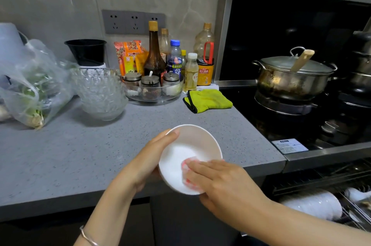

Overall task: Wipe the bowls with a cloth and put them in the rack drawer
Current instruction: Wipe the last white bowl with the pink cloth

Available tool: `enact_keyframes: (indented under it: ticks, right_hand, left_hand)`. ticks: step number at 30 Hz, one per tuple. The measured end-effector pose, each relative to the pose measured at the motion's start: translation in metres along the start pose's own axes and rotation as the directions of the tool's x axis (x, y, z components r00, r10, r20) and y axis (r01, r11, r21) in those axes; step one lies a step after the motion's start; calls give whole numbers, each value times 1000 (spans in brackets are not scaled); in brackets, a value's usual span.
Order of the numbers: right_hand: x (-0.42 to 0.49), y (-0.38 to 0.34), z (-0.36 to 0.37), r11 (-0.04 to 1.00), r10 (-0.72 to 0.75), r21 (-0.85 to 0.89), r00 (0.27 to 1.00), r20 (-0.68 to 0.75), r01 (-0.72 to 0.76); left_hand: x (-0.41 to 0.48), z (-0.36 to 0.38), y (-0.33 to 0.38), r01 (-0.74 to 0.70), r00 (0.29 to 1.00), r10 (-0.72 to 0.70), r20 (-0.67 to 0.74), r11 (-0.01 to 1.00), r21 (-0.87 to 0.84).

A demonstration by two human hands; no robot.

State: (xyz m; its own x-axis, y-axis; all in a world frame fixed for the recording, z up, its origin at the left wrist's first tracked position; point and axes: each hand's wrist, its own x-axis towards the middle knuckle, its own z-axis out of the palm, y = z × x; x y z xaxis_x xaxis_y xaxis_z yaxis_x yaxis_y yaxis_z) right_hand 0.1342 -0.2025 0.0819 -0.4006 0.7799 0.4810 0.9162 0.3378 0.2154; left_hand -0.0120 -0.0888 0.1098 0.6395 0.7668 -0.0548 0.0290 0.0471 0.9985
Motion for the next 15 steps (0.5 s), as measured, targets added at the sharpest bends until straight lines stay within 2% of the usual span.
enact_keyframes:
  ticks: [3,5,8,10,12,15]
  right_hand:
    - [9,-7,-5,998,-24,52,1000,16,23]
    - [15,-3,-3,999,-2,-44,998,69,5]
    - [22,7,-3,975,126,-199,982,139,-97]
    - [22,7,-2,959,124,-268,986,109,-90]
    - [23,4,-3,969,66,-239,997,30,-57]
    - [23,4,-7,998,-30,-52,999,-30,28]
  left_hand:
    - [-5,5,4,-12,1000,12,-16,1000,-8]
    - [-8,8,6,-3,1000,3,-7,1000,-13]
    - [-7,6,8,-74,994,74,-86,997,2]
    - [-6,4,11,-124,983,126,-131,992,23]
    - [-6,4,12,-157,975,157,-154,987,14]
    - [-6,8,12,-162,973,159,-167,987,-2]
